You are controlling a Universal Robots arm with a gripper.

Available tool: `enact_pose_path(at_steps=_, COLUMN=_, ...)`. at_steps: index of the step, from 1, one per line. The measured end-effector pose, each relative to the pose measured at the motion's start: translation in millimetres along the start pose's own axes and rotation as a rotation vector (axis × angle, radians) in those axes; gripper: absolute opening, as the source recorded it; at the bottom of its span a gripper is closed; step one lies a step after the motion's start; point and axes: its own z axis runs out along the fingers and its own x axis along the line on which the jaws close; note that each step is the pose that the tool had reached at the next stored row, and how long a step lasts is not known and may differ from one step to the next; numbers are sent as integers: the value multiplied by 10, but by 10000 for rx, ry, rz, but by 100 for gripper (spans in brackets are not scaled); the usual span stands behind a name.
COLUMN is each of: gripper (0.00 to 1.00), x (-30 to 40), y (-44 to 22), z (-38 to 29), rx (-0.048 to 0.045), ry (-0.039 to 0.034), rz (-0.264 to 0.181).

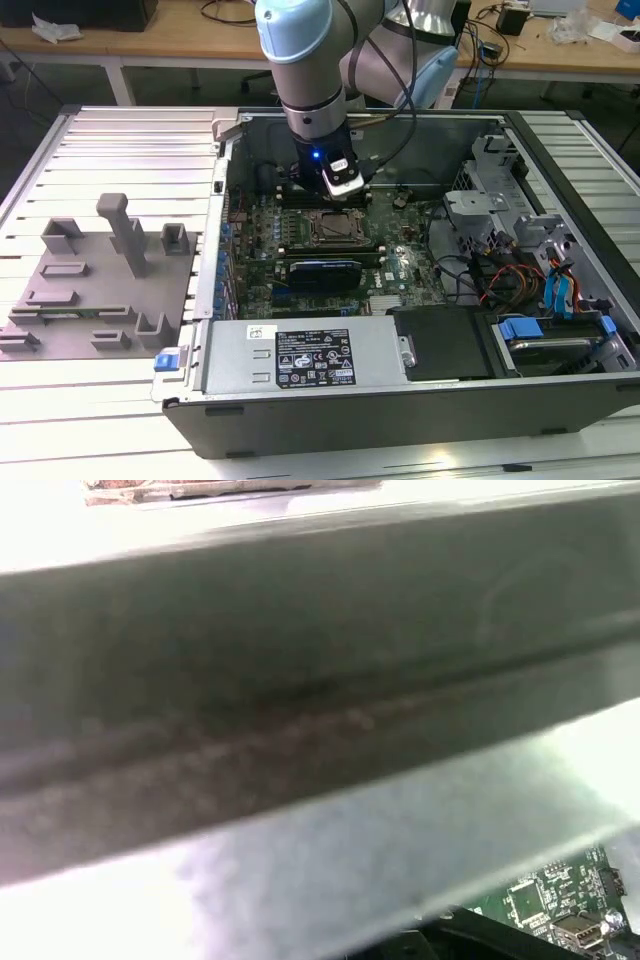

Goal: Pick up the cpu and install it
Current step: 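Install the first cpu locking lever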

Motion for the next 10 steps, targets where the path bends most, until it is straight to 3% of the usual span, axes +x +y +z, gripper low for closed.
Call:
enact_pose_path(at_steps=4, gripper=11, x=-23, y=17, z=-105, rx=27, ry=-6, rz=-7)
enact_pose_path(at_steps=6, gripper=11, x=-30, y=22, z=-132, rx=133, ry=-35, rz=-25)
enact_pose_path(at_steps=10, gripper=11, x=-40, y=27, z=-153, rx=740, ry=-193, rz=-117)
